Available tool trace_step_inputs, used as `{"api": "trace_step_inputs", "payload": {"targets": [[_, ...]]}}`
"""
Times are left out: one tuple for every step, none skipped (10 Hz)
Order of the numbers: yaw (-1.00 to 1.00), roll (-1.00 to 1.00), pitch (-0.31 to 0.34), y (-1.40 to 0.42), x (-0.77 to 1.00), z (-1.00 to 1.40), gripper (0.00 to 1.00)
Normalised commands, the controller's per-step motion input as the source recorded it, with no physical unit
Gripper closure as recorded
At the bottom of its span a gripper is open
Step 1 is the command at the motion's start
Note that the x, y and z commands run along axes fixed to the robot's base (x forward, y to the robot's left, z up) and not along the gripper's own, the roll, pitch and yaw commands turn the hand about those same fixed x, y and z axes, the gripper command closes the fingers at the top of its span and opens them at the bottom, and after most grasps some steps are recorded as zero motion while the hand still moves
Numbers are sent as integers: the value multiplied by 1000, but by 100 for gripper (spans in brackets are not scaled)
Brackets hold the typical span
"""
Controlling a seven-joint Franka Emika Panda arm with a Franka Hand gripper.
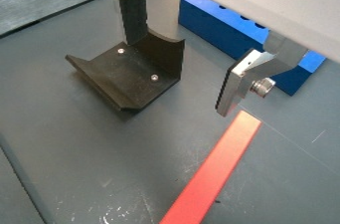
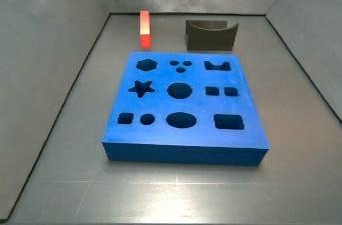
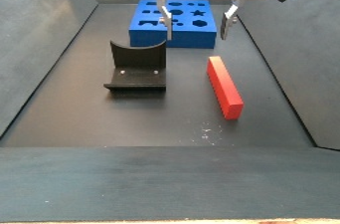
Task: Pick up the rectangle object. Move up. Place the rectangle object on the fixture. Regrasp the rectangle object. Move to above the board. Insert the rectangle object.
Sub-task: Pick up the rectangle object.
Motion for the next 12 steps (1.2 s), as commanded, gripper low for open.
{"api": "trace_step_inputs", "payload": {"targets": [[0,0,-131,0,-251,-131,0],[0,54,-237,0,-411,-211,0],[0,6,-326,0,-403,-283,0],[0,0,-354,0,-414,-271,0],[0,0,-334,0,-349,-254,0],[0,0,-269,0,-203,-240,0],[0,0,-177,0,-114,-257,0],[0,0,-91,0,-40,-283,0],[0,29,-31,0,0,-291,0],[0,34,-3,0,0,-294,0],[0,54,0,0,0,-286,0],[0,63,0,0,0,-286,0]]}}
